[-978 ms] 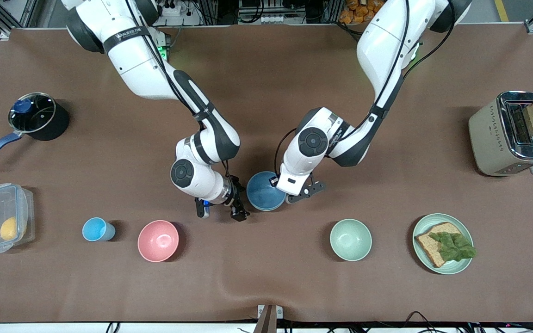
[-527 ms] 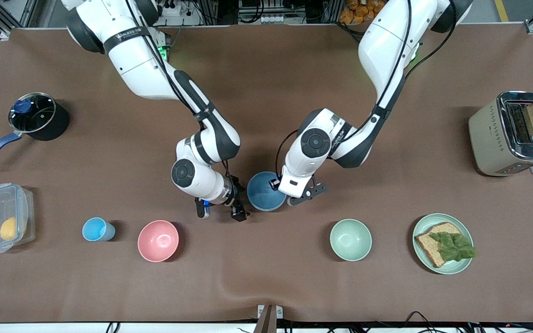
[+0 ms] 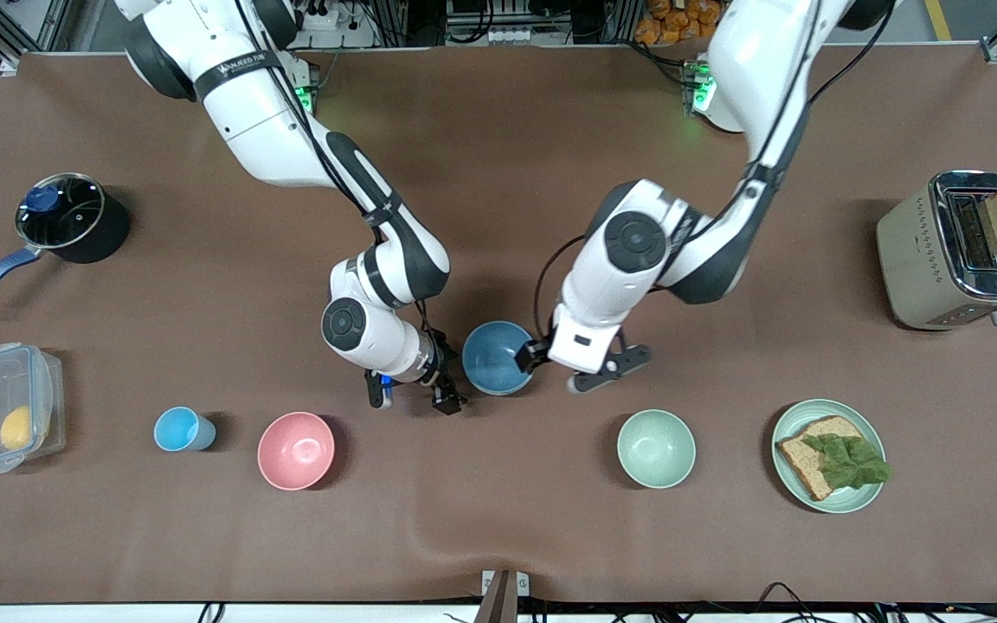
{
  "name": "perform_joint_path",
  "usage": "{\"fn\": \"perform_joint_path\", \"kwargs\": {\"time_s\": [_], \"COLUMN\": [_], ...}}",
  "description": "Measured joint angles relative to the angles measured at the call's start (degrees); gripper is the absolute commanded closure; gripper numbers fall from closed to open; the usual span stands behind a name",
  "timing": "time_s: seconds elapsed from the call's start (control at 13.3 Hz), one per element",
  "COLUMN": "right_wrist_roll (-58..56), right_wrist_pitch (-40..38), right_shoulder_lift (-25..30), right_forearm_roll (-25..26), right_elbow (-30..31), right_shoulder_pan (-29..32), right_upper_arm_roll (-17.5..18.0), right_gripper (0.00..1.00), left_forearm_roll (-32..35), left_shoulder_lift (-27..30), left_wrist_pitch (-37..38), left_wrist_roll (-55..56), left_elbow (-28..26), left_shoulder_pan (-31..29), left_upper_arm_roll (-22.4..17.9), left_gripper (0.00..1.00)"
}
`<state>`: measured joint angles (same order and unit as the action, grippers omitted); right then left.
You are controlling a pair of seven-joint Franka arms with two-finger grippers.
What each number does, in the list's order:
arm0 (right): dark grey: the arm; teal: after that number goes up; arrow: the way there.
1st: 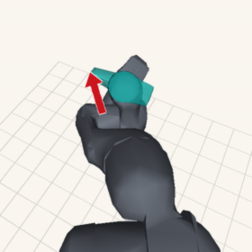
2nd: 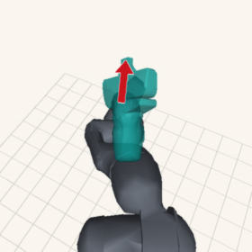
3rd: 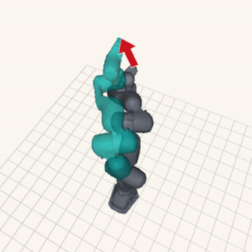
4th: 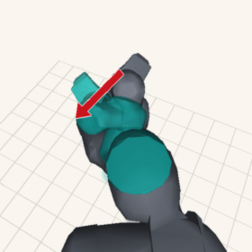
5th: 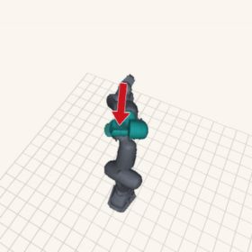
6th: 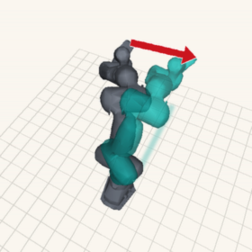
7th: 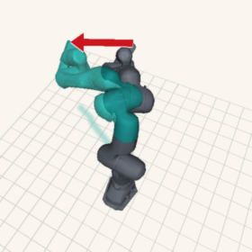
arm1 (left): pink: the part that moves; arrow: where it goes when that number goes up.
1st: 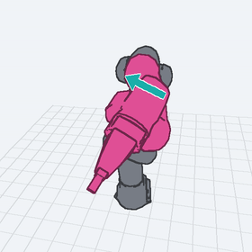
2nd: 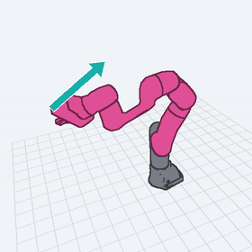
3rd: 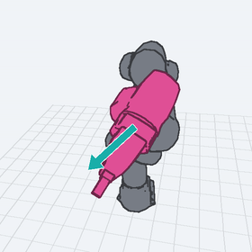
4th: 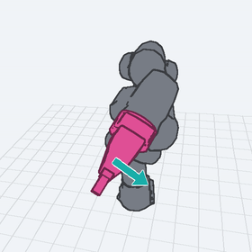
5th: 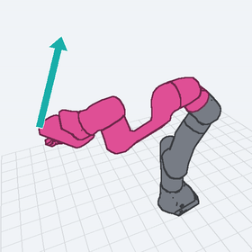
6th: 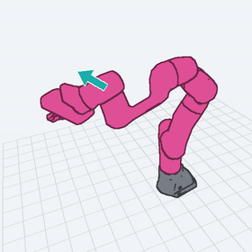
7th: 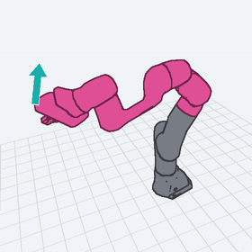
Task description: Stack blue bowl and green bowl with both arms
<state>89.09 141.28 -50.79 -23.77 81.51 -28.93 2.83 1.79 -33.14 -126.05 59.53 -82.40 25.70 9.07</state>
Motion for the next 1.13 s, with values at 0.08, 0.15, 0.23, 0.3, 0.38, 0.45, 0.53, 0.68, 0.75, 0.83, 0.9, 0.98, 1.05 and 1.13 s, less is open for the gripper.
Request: {"fn": "perform_joint_path", "kwargs": {"time_s": [0.08,0.15,0.23,0.3,0.38,0.45,0.53,0.68,0.75,0.83,0.9,0.98,1.05,1.13], "right_wrist_roll": [0.00,0.00,0.00,0.00,0.00,0.00,-0.01,-0.03,-0.03,-0.43,-1.98,-4.79,-8.33,-12.45], "right_wrist_pitch": [0.00,0.00,0.00,0.00,0.00,0.00,0.00,-0.32,-1.61,-3.96,-6.94,-10.23,-14.28,-19.17], "right_shoulder_lift": [0.00,0.00,0.00,-0.01,-0.01,-0.01,-0.01,0.03,0.16,0.57,1.32,2.52,4.27,6.56], "right_forearm_roll": [0.05,0.09,0.15,0.30,0.53,0.74,1.19,3.73,4.99,5.76,6.16,6.23,6.26,6.30], "right_elbow": [-0.02,-0.03,-0.04,-0.06,-0.07,-0.08,-0.12,-0.65,-1.21,-1.75,-2.34,-2.98,-3.51,-3.93], "right_shoulder_pan": [0.00,-0.01,-0.01,-0.03,-0.04,-0.06,-0.07,0.01,0.42,1.40,2.81,4.39,6.13,8.09], "right_upper_arm_roll": [-0.02,-0.03,-0.04,-0.04,-0.04,-0.04,-0.05,-0.41,-0.73,-0.89,-0.97,-1.06,-1.16,-1.26], "right_gripper": [0.00,0.00,0.00,0.00,0.00,0.00,0.00,0.00,0.00,0.00,0.00,0.00,0.00,0.00], "left_forearm_roll": [1.54,2.34,2.66,2.75,2.80,2.82,2.82,2.79,2.70,2.66,2.66,2.65,2.65,2.65], "left_shoulder_lift": [2.66,5.42,8.16,10.99,13.80,16.64,19.25,23.58,25.11,26.14,26.81,27.16,27.33,27.48], "left_wrist_pitch": [3.78,7.45,11.09,14.76,18.31,21.80,24.48,28.57,30.28,31.81,33.22,34.05,34.44,34.98], "left_wrist_roll": [-0.01,-0.18,-1.16,-3.02,-5.76,-8.95,-12.44,-22.08,-26.49,-29.28,-31.39,-33.60,-36.11,-38.69], "left_elbow": [0.03,0.06,0.10,0.12,0.13,0.11,0.07,-0.08,-0.23,-0.38,-0.54,-0.68,-0.72,-0.73], "left_shoulder_pan": [-1.10,-2.29,-3.54,-4.97,-6.52,-8.21,-10.04,-14.21,-15.97,-17.44,-19.05,-20.83,-22.48,-23.96], "left_upper_arm_roll": [-0.05,-0.08,-0.12,-0.15,-0.20,-0.26,-0.31,-0.39,-0.45,-0.39,-0.09,0.47,0.90,1.16], "left_gripper": [0.00,0.00,0.00,0.00,0.00,0.00,0.00,0.00,0.00,0.00,0.00,0.00,0.00,0.00]}}
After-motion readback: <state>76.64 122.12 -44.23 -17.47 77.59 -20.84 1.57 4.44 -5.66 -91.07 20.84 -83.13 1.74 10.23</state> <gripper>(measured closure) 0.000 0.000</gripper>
